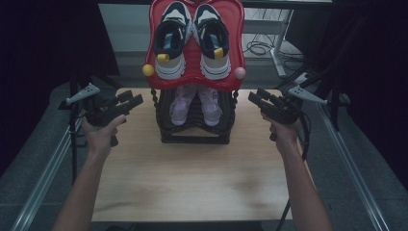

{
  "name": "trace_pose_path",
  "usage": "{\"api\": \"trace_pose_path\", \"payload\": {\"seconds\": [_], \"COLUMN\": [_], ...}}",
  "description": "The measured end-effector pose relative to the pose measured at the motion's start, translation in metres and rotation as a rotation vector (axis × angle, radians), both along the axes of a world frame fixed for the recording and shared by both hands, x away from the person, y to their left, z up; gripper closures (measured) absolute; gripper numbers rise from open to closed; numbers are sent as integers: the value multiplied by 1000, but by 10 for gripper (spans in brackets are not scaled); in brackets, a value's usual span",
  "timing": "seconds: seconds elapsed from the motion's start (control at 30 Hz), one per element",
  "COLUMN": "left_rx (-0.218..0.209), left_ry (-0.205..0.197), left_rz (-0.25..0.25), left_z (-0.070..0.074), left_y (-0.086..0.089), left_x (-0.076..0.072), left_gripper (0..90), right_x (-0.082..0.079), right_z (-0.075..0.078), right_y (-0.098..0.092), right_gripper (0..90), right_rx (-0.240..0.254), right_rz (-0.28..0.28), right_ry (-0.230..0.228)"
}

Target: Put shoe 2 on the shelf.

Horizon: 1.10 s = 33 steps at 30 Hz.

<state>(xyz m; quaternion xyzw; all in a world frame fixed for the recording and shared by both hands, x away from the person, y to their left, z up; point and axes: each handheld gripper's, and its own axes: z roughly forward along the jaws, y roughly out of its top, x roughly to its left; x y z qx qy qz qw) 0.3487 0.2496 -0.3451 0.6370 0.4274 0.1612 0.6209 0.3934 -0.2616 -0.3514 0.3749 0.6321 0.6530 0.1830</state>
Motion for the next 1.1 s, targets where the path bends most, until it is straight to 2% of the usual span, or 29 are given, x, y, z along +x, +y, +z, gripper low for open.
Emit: {"api": "trace_pose_path", "payload": {"seconds": [0.33,0.53,0.83,0.93,1.1], "left_rx": [-15,3,-9,-2,-4], "left_ry": [41,62,125,140,166], "left_rz": [-1,8,3,7,10], "left_z": [-29,-48,-81,-90,-105], "left_y": [1,-1,-2,-2,-1], "left_x": [-4,-9,-9,-9,-11], "left_gripper": [427,428,427,427,427], "right_x": [-4,-5,-9,-10,-12], "right_z": [-30,-49,-76,-88,-104], "right_y": [-2,-3,0,0,-1], "right_gripper": [499,499,498,496,494], "right_rx": [-12,-16,-37,-54,-55], "right_rz": [2,-2,-2,-3,-1], "right_ry": [42,61,94,108,139]}}
